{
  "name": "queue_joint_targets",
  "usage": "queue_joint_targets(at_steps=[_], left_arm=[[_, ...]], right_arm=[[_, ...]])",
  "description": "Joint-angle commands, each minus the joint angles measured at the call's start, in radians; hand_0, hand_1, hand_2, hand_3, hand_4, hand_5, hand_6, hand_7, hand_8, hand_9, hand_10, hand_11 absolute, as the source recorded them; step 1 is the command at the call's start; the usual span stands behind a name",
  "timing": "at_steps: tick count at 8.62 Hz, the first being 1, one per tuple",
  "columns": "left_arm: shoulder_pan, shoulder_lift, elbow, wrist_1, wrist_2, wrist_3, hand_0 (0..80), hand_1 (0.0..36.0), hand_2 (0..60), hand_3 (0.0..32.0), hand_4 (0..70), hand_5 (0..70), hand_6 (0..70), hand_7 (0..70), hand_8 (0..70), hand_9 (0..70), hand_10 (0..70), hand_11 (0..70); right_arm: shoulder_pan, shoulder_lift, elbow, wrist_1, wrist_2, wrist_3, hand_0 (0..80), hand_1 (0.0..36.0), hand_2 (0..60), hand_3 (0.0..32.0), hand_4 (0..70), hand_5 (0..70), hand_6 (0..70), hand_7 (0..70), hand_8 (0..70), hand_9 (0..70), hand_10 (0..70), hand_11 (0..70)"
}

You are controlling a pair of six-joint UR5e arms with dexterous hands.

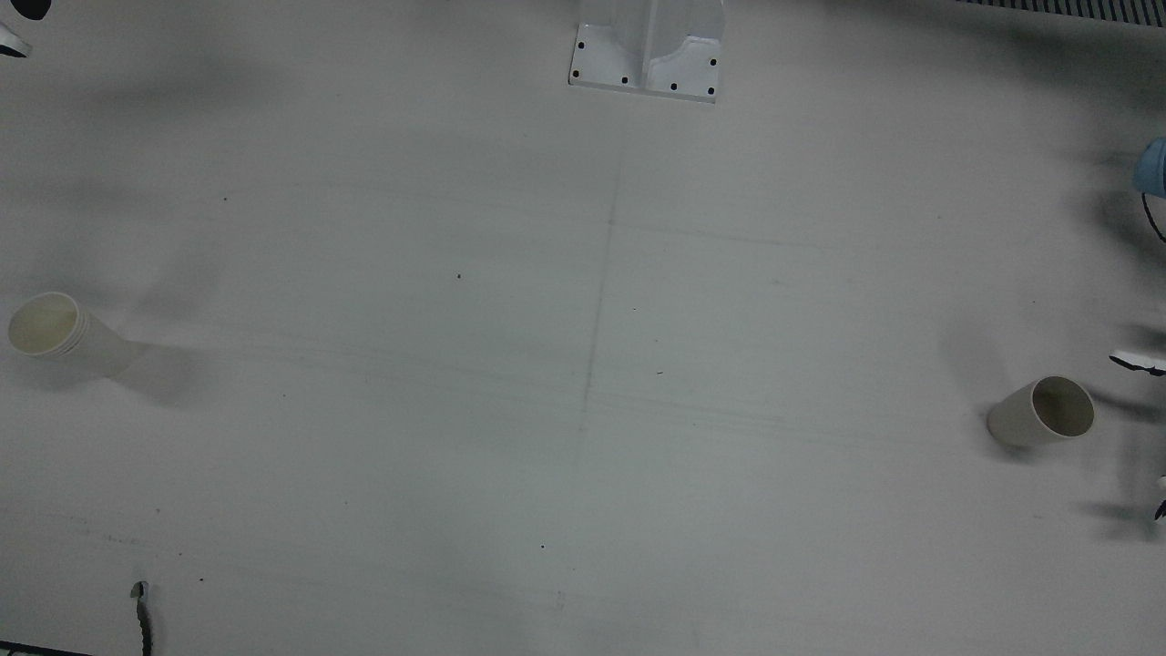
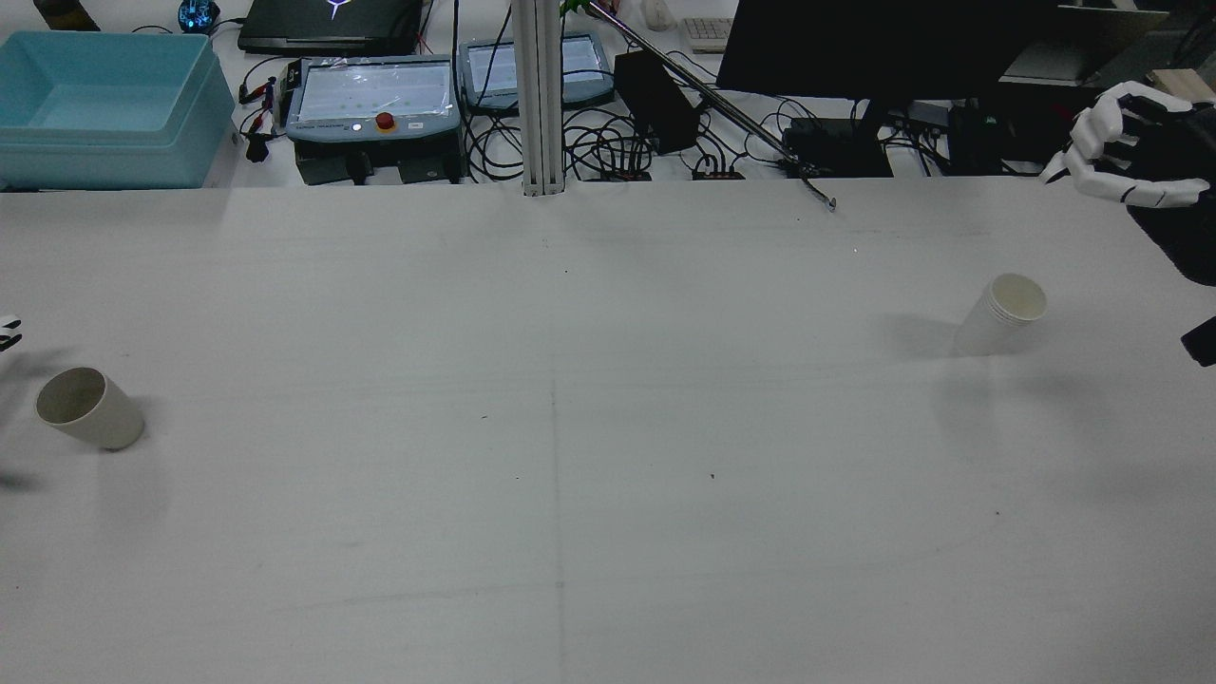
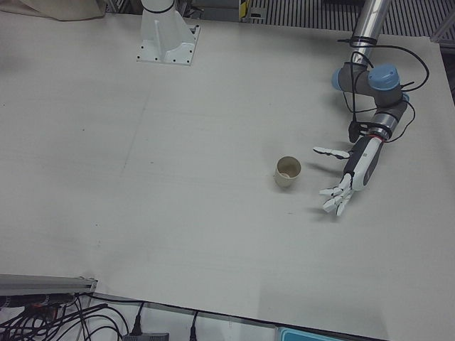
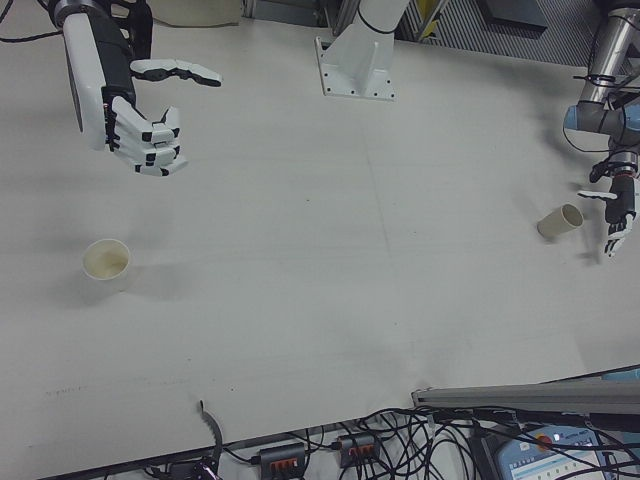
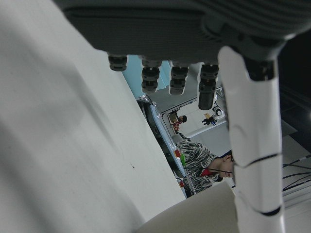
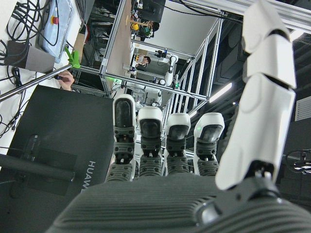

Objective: Pour water
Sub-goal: 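Reach the left hand toward the beige cup nearest it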

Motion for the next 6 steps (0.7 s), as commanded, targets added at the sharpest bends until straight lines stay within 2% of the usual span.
queue_joint_targets(at_steps=[1,3,6], left_arm=[[0.019,-0.001,-0.006,0.014,-0.011,-0.024,56.2,16.6,2.6,8.0,8.4,30.0,7.8,14.7,13.2,10.5,1.2,3.7],[0.041,-0.002,-0.047,0.046,-0.006,-0.017,55.3,14.2,0.0,7.4,8.9,29.8,8.2,14.3,13.5,9.8,0.4,2.4],[0.056,-0.002,-0.126,0.111,-0.008,-0.014,55.6,14.3,0.0,6.4,10.1,30.1,9.3,15.1,13.6,10.1,0.8,2.9]], right_arm=[[0.002,-0.002,0.0,0.001,-0.001,0.003,54.9,17.2,15.7,0.0,15.6,70.0,39.5,70.0,44.5,64.5,30.1,44.6],[0.002,-0.005,-0.002,-0.001,-0.001,0.002,54.8,17.2,15.7,0.0,15.5,70.0,39.2,70.0,44.2,64.1,30.1,44.5],[0.004,-0.005,-0.003,0.001,-0.001,0.005,54.8,17.1,15.4,0.0,15.1,70.0,38.6,70.0,43.9,63.6,30.2,44.7]])
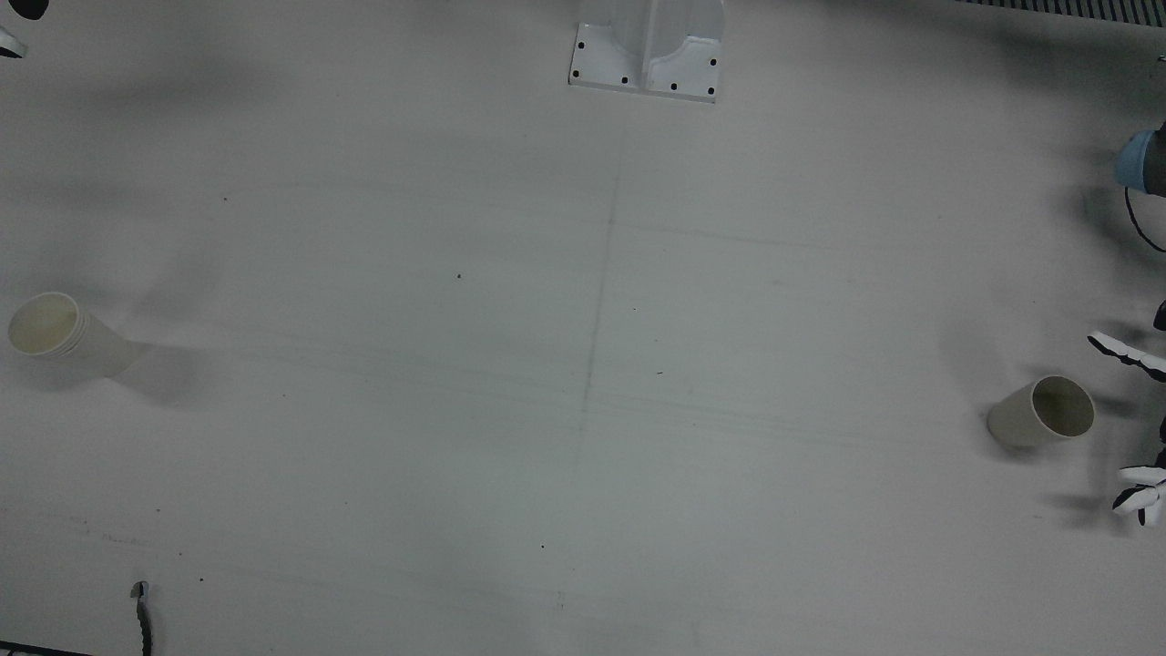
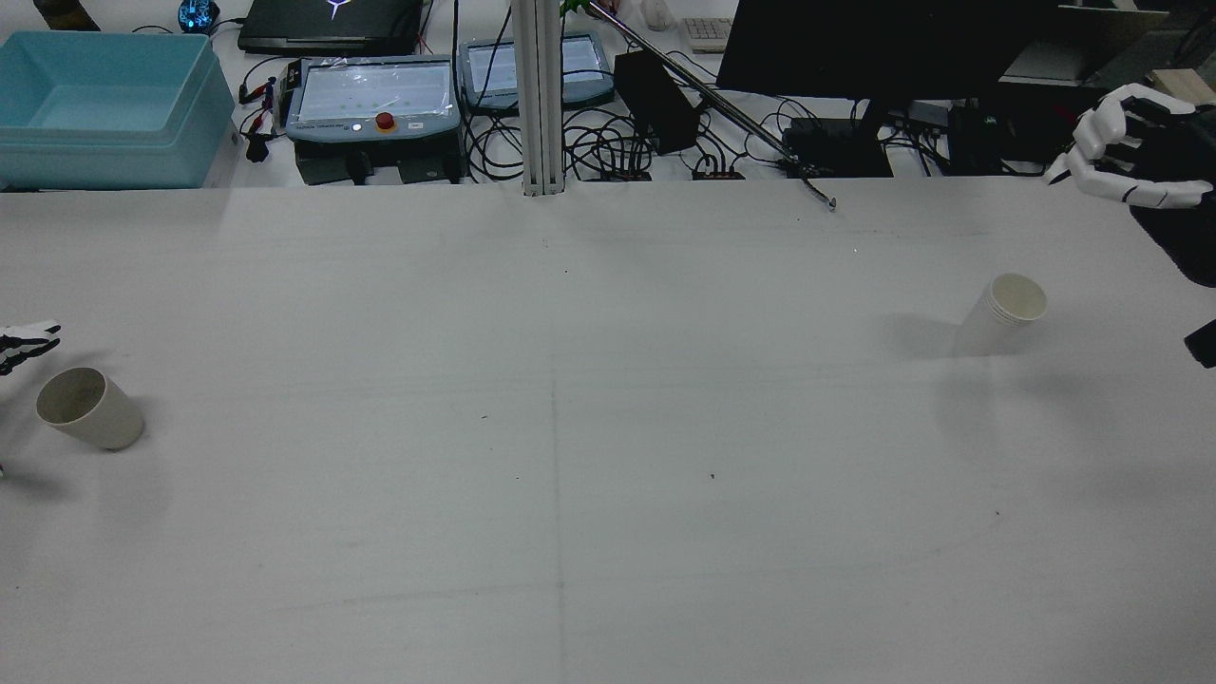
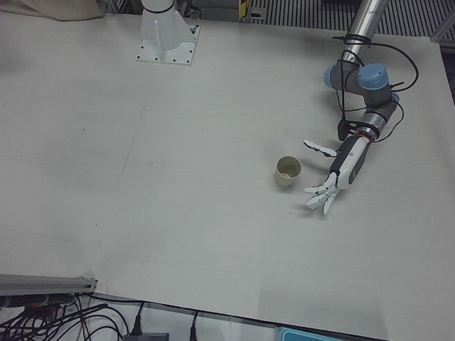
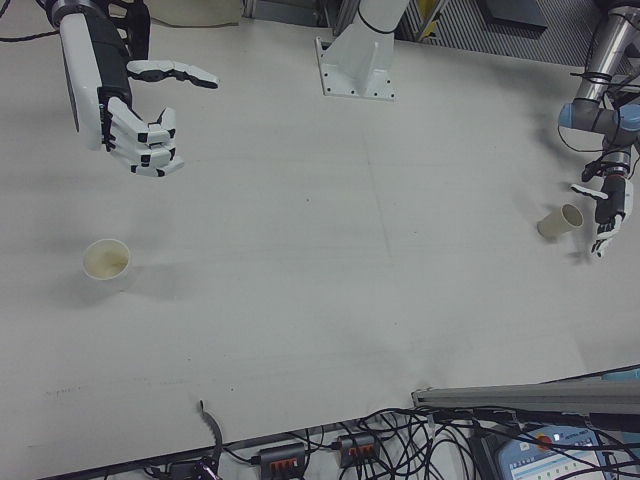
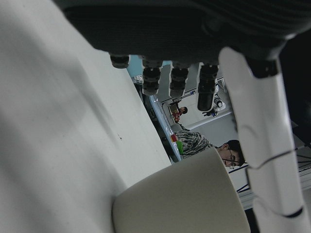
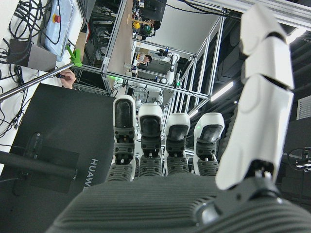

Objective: Pour water
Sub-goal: 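Reach the left hand toward the beige cup nearest it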

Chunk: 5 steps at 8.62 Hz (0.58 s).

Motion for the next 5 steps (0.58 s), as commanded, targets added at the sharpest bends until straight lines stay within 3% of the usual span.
queue_joint_targets(at_steps=[1,5], left_arm=[[0.013,-0.012,-0.063,0.068,-0.001,0.003,56.1,14.8,0.0,6.2,10.5,30.4,9.7,15.3,13.5,9.9,0.9,3.2],[0.051,-0.04,-0.053,0.111,-0.01,0.009,56.0,14.8,0.0,6.4,10.2,30.2,9.6,15.3,13.6,10.2,1.1,3.5]], right_arm=[[0.002,0.0,-0.001,0.001,0.0,0.003,54.6,17.0,15.2,0.0,14.9,70.0,38.3,70.0,43.7,63.3,30.3,44.8],[0.006,-0.005,-0.001,0.001,-0.002,0.009,54.6,17.0,14.8,0.0,14.6,70.0,37.7,70.0,43.1,62.5,30.2,44.8]])
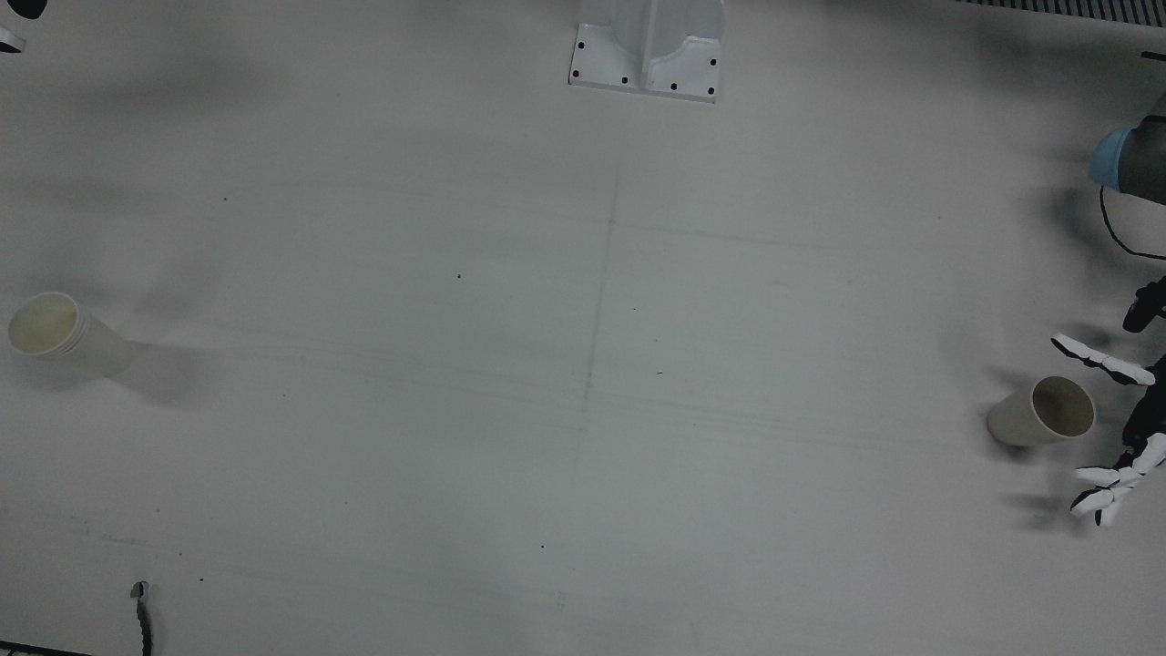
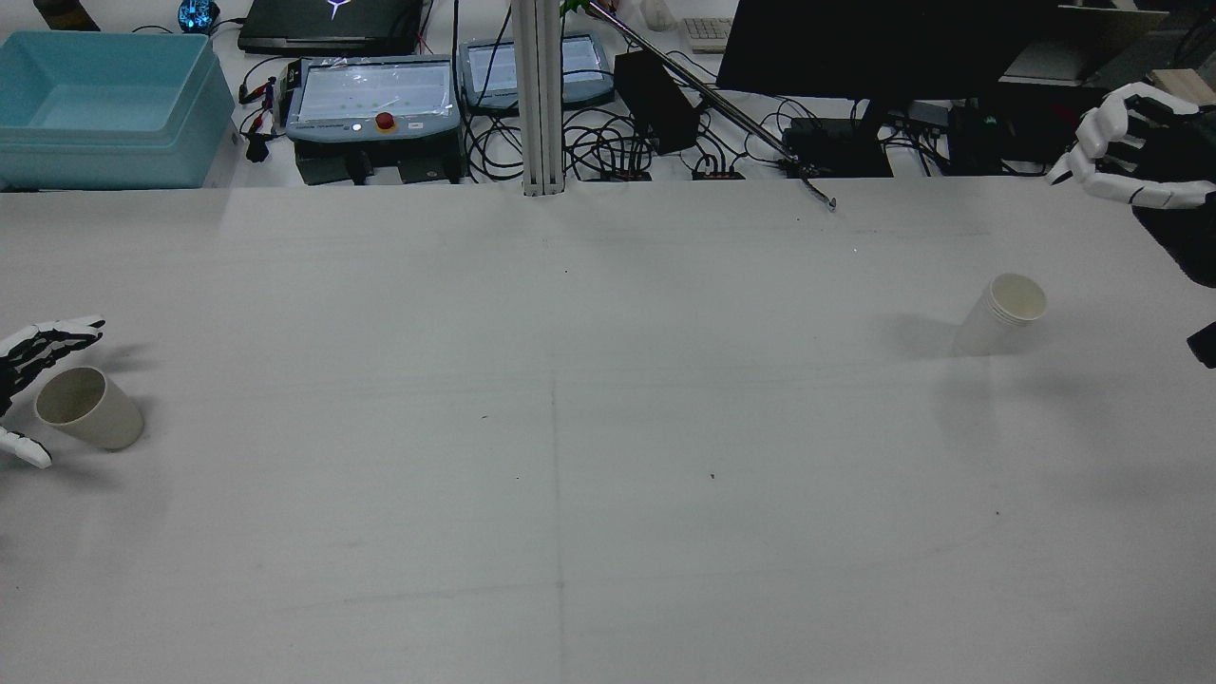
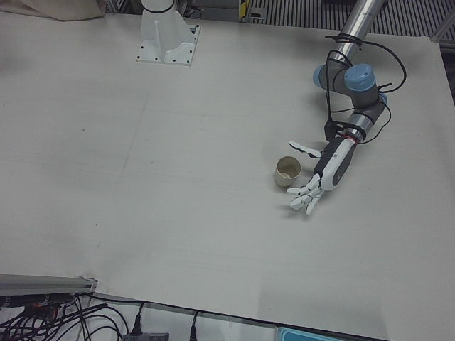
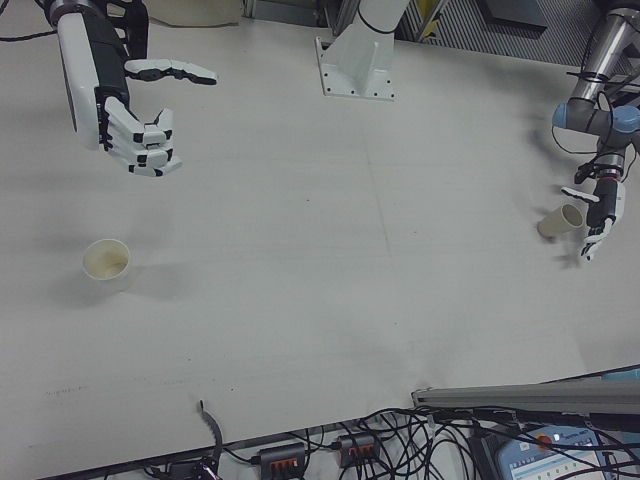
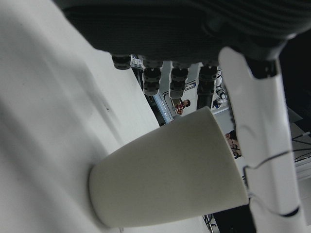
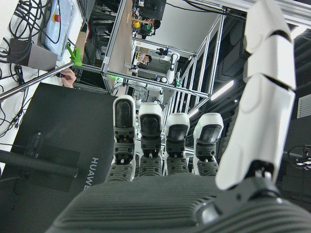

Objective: Pour water
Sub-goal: 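Close the left hand fingers around the beige cup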

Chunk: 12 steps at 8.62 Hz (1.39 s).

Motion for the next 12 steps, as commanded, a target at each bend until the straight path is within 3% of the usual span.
queue_joint_targets(at_steps=[1,8,9,10,11,12], left_arm=[[0.023,-0.006,0.005,0.019,-0.005,0.002,55.9,14.6,0.0,6.2,10.1,30.1,9.6,15.2,13.5,10.1,1.2,3.5],[0.072,-0.051,0.004,0.032,-0.012,0.027,56.3,14.6,0.0,6.6,10.6,30.7,10.0,15.6,13.9,10.7,1.4,3.9],[0.072,-0.058,-0.001,0.033,-0.017,0.021,56.9,14.9,0.0,4.8,12.3,32.8,10.3,15.6,14.2,10.8,1.5,3.9],[0.07,-0.06,-0.001,0.035,-0.044,0.01,58.3,15.5,0.0,0.0,22.8,44.1,12.1,15.0,15.0,11.1,2.1,4.7],[0.072,-0.06,-0.002,0.047,-0.066,-0.01,61.0,16.3,0.0,0.0,36.2,68.5,15.2,18.0,15.8,12.0,2.6,5.3],[0.072,-0.064,-0.004,0.06,-0.071,-0.019,61.4,15.2,0.0,0.0,44.4,70.0,17.5,22.8,17.1,14.2,3.0,5.5]], right_arm=[[0.002,-0.002,0.0,0.0,-0.001,0.003,54.8,17.0,14.6,0.0,14.4,70.0,37.5,70.0,42.9,62.3,30.1,44.6],[0.013,-0.014,0.0,0.0,-0.001,0.007,54.6,16.9,13.9,0.0,13.6,70.0,36.1,70.0,42.0,60.8,30.0,44.5],[0.014,-0.026,0.0,0.0,-0.001,0.009,54.7,17.0,13.9,0.0,13.5,70.0,36.0,70.0,41.9,60.7,30.0,44.5],[0.02,-0.026,0.0,0.0,-0.001,0.01,54.6,16.9,13.8,0.0,13.3,70.0,35.6,70.0,41.6,60.3,29.9,44.3],[0.028,-0.026,0.0,0.002,-0.001,0.012,54.5,17.0,13.7,0.0,13.3,70.0,35.4,70.0,41.5,60.1,29.8,44.3],[0.039,-0.026,0.0,0.002,-0.001,0.013,54.8,17.3,13.9,0.0,13.4,70.0,35.5,70.0,41.4,60.0,29.6,44.1]])
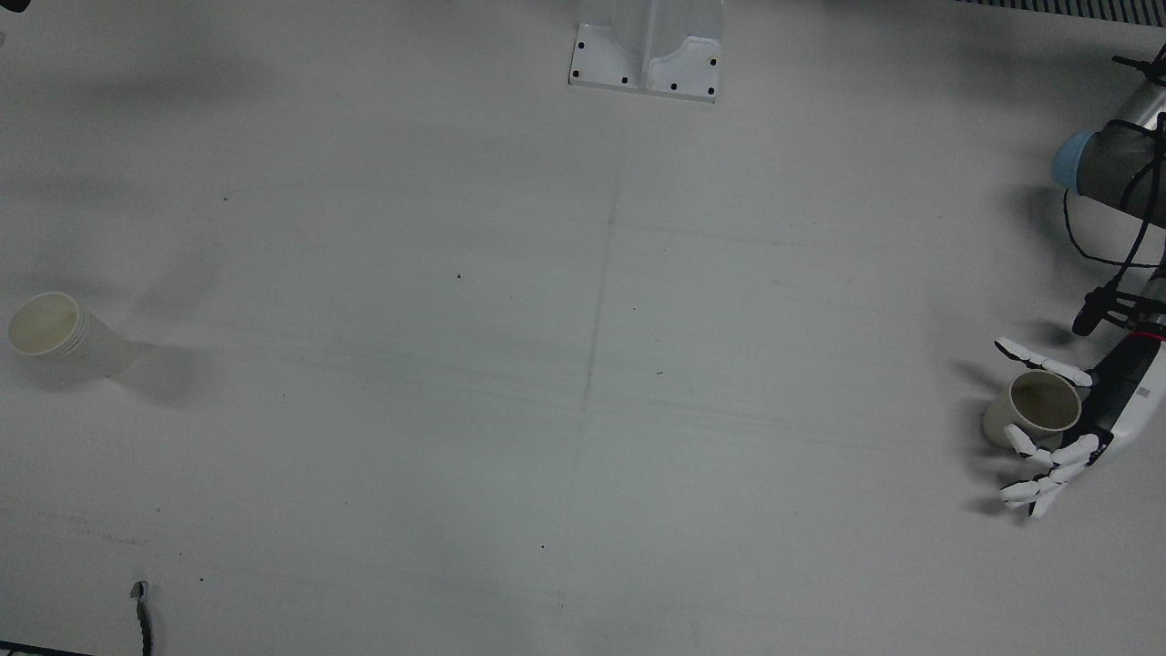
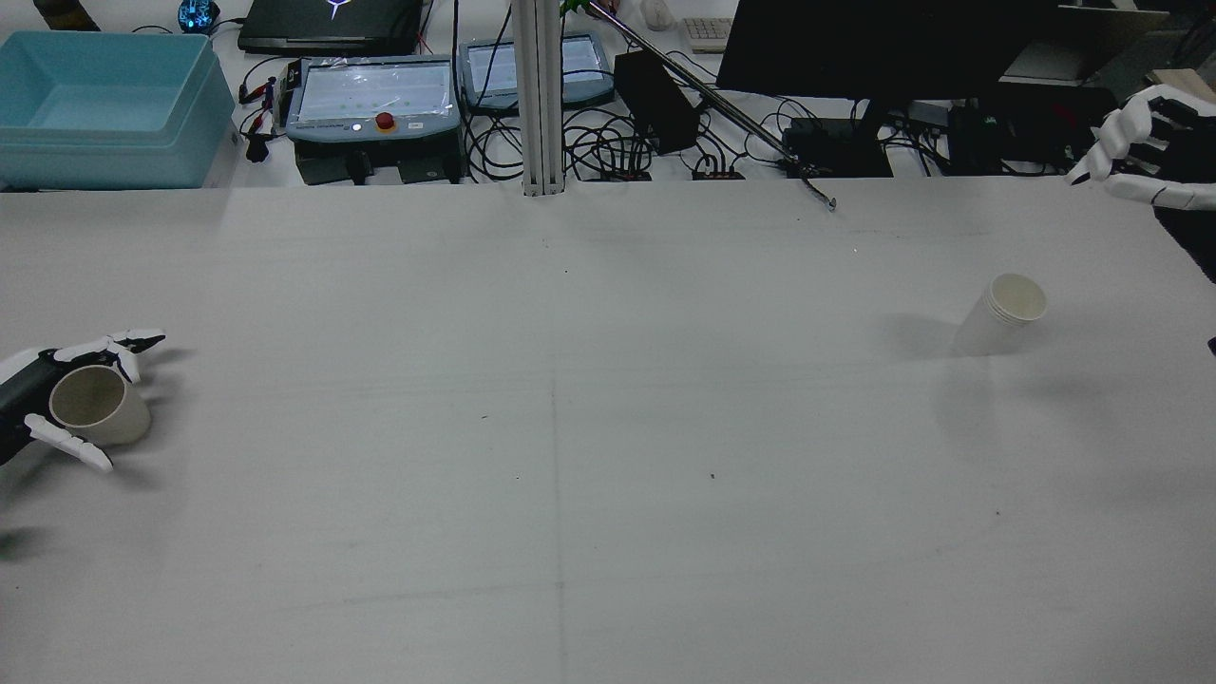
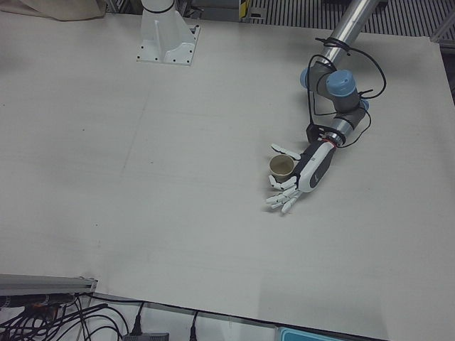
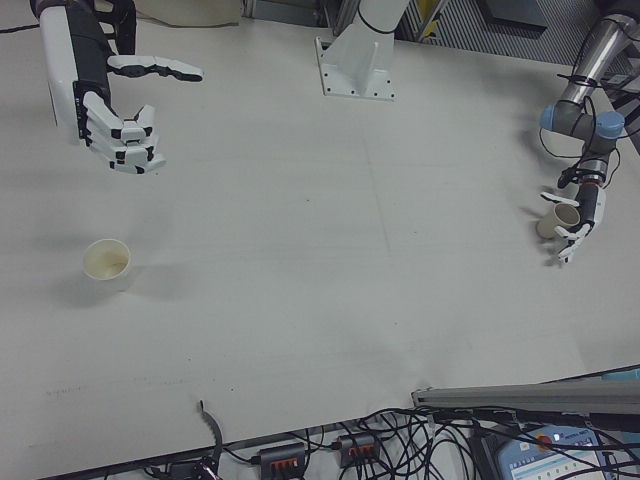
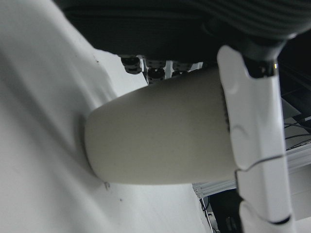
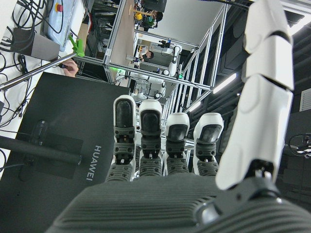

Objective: Pour water
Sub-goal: 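Close the left hand fingers around the beige cup, then reach the right hand to the other beige cup and wrap fingers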

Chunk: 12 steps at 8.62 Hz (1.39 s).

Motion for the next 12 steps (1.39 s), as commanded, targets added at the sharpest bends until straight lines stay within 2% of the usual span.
queue_joint_targets(at_steps=[1,2,3,4,5,6,7,8,9,10,11,12], left_arm=[[0.001,-0.023,-0.002,0.05,-0.028,-0.04,61.6,14.0,0.0,0.0,54.8,70.0,21.0,27.9,19.5,17.9,3.8,6.4],[0.001,-0.028,-0.003,0.048,-0.028,-0.048,68.8,20.9,12.5,0.0,61.4,70.0,24.1,30.8,21.1,20.0,4.9,8.5],[0.001,-0.039,-0.003,0.054,-0.028,-0.07,63.6,29.3,53.2,0.0,64.4,70.0,24.8,32.1,21.4,20.5,5.6,9.7],[0.001,-0.048,-0.005,0.088,-0.028,-0.12,63.6,29.3,53.2,0.0,64.4,70.0,24.8,32.1,21.4,20.5,5.6,9.7],[0.001,-0.053,-0.008,0.123,-0.028,-0.178,63.6,29.3,53.2,0.0,64.4,70.0,24.8,32.1,21.4,20.5,5.6,9.7],[-0.001,-0.051,-0.023,0.168,-0.027,-0.241,63.6,29.3,53.2,0.0,64.4,70.0,24.8,32.1,21.4,20.5,5.6,9.7],[0.001,-0.053,-0.028,0.177,-0.027,-0.301,61.4,30.7,57.2,0.0,67.3,70.0,25.1,33.1,21.3,20.6,5.7,9.8],[-0.001,-0.056,-0.051,0.233,-0.024,-0.37,53.7,36.0,60.0,0.0,70.0,70.0,26.7,37.2,20.7,20.9,6.1,10.3],[-0.002,-0.05,-0.081,0.258,-0.024,-0.389,54.3,36.0,60.0,0.0,70.0,70.0,26.9,37.4,20.6,20.6,6.1,10.3],[-0.005,-0.044,-0.104,0.263,-0.025,-0.39,54.5,36.0,60.0,0.0,70.0,70.0,26.7,37.3,20.3,20.2,6.0,10.1],[-0.004,-0.044,-0.133,0.284,-0.025,-0.39,53.7,35.9,60.0,0.0,70.0,70.0,25.6,36.2,20.1,20.0,5.9,9.9],[-0.004,-0.044,-0.149,0.3,-0.025,-0.39,54.8,35.0,60.0,0.0,70.0,70.0,25.1,36.2,20.0,20.1,5.7,9.7]], right_arm=[[0.031,-0.002,0.0,0.001,0.0,0.011,55.2,17.6,14.0,0.0,13.6,70.0,35.6,70.0,41.4,60.0,29.6,44.0],[0.051,-0.002,0.0,0.001,-0.003,0.011,55.3,17.8,14.0,0.0,13.7,70.0,35.5,70.0,41.2,59.6,29.3,43.7],[0.069,-0.003,-0.002,0.001,-0.003,0.023,55.4,17.8,14.0,0.0,13.9,70.0,35.4,70.0,41.0,59.4,29.1,43.4],[0.083,-0.002,-0.017,0.004,-0.033,0.03,55.6,17.8,13.8,0.0,14.1,70.0,35.6,70.0,41.0,59.2,28.6,42.8],[0.132,0.01,-0.079,0.015,-0.116,0.031,55.5,17.7,13.4,0.0,14.2,70.0,35.3,70.0,40.3,57.9,27.7,41.6],[0.155,0.027,-0.186,0.091,-0.191,0.028,55.4,17.8,12.7,0.0,14.4,70.0,34.2,70.0,38.3,55.1,25.0,38.0],[0.148,0.055,-0.394,0.283,-0.233,0.03,55.8,18.3,11.0,0.0,12.9,70.0,29.9,69.0,32.0,46.6,19.5,30.0],[0.149,0.09,-0.601,0.49,-0.268,0.034,55.6,19.2,11.6,0.0,10.8,70.0,23.9,55.1,25.9,37.4,15.3,24.1],[0.147,0.101,-0.703,0.58,-0.275,0.065,57.2,20.9,11.8,0.0,9.6,70.0,19.9,45.5,20.0,27.4,11.1,18.3],[0.146,0.099,-0.78,0.593,-0.273,0.06,59.4,22.9,12.6,0.0,11.1,70.0,19.7,44.7,17.2,23.1,9.1,15.5],[0.116,0.11,-0.933,0.686,-0.267,0.05,59.6,23.1,12.0,0.0,11.2,70.0,18.8,42.9,15.1,19.5,7.5,13.2],[0.097,0.136,-1.044,0.813,-0.262,0.05,57.5,21.5,10.3,0.0,9.4,70.0,16.4,36.4,13.3,16.0,6.7,12.0]])
